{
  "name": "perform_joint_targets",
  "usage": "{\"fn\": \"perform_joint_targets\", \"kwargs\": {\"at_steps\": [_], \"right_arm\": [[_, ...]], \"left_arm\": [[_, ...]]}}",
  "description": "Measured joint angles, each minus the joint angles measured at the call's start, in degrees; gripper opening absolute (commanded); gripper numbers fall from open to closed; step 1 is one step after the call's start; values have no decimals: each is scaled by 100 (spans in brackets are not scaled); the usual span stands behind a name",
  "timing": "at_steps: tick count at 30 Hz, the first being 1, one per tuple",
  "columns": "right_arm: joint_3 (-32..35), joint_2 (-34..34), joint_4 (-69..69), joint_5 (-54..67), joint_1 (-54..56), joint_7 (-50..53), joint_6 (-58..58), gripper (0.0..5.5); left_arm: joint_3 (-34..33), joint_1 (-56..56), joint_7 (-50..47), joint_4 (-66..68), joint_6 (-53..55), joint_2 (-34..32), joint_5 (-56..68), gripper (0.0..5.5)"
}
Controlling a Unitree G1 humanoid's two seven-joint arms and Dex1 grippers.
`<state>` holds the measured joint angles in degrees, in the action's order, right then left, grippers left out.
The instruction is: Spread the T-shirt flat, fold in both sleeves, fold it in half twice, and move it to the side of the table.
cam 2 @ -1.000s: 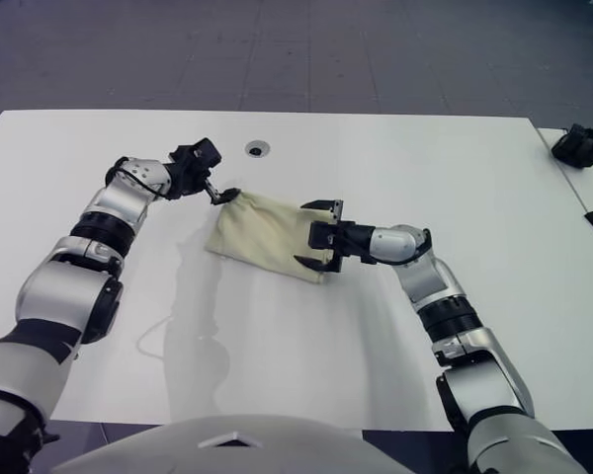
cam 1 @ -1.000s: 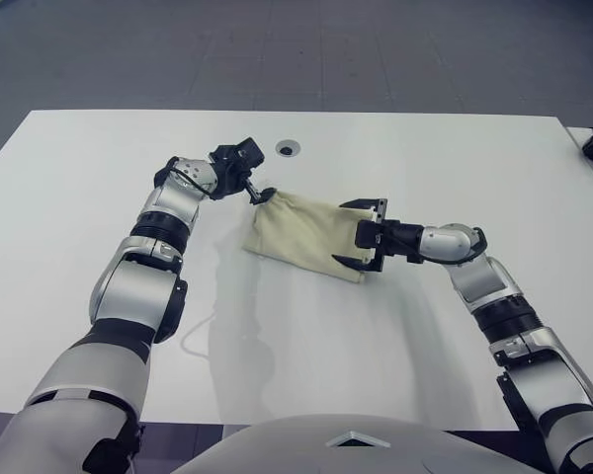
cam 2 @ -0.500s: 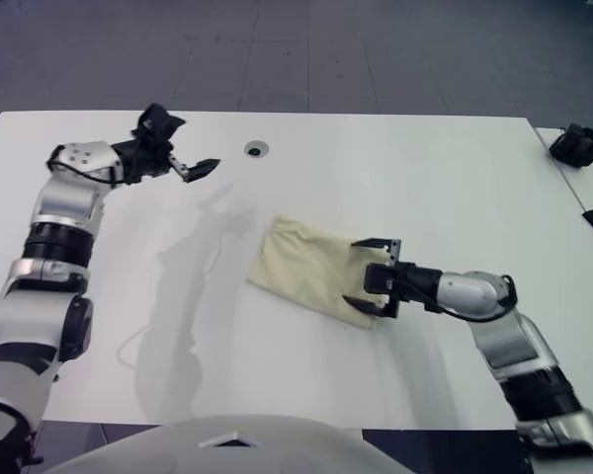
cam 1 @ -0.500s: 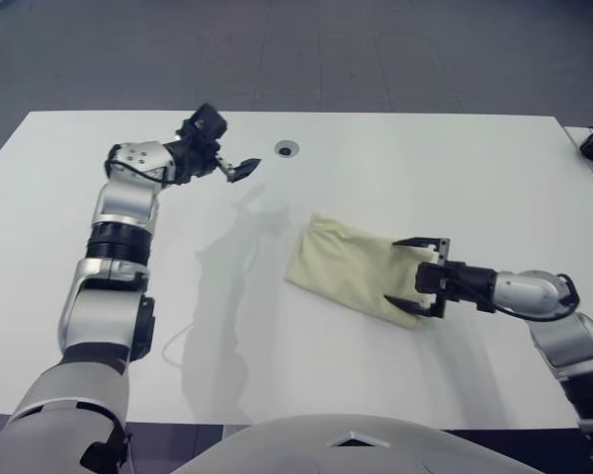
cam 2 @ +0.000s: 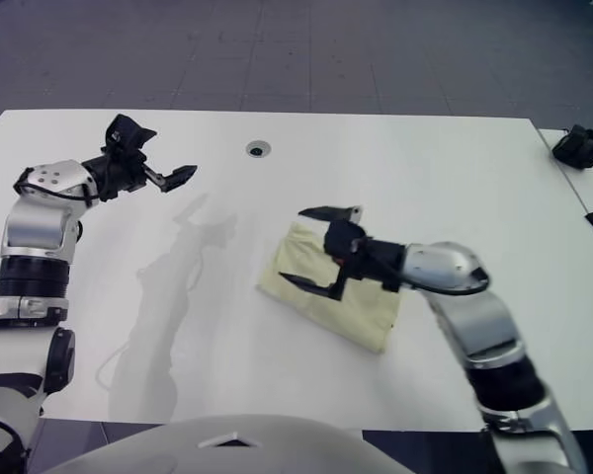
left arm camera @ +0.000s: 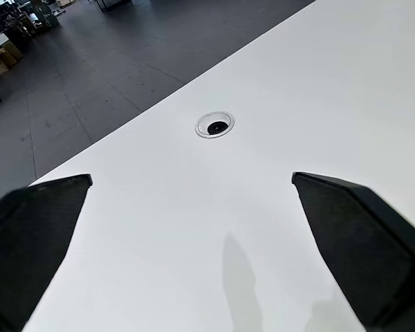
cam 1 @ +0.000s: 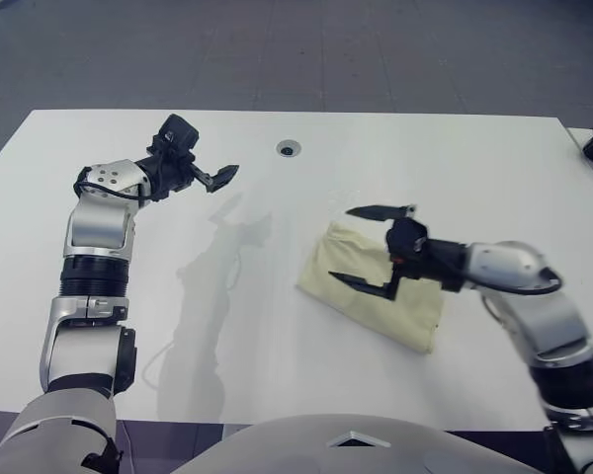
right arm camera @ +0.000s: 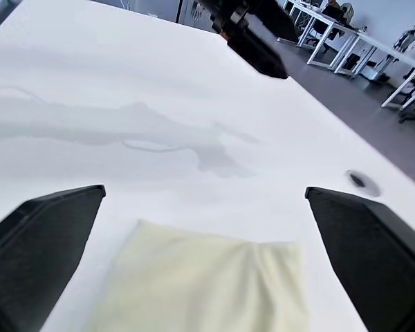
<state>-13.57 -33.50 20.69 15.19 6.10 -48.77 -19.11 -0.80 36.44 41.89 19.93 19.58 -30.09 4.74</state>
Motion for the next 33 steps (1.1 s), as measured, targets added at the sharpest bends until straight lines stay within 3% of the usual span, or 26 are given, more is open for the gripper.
{"fn": "perform_joint_targets", "kwargs": {"at_steps": [6,16,21,26,33], "right_arm": [[-95,348,-1381,-242,-78,7,628,539],[-1,702,-3402,-286,-54,274,2593,539],[873,637,-4675,17,263,1596,3039,539],[2110,391,-5547,292,287,3261,2729,539],[2354,370,-5431,96,263,4054,2391,539]], "left_arm": [[-416,525,-197,18,112,80,434,538],[-361,557,-234,-69,274,204,504,538],[-371,539,-520,-383,376,281,502,538],[-559,-18,-1990,-1156,955,822,296,538],[-855,-673,-3087,-1701,1166,1241,151,538]]}}
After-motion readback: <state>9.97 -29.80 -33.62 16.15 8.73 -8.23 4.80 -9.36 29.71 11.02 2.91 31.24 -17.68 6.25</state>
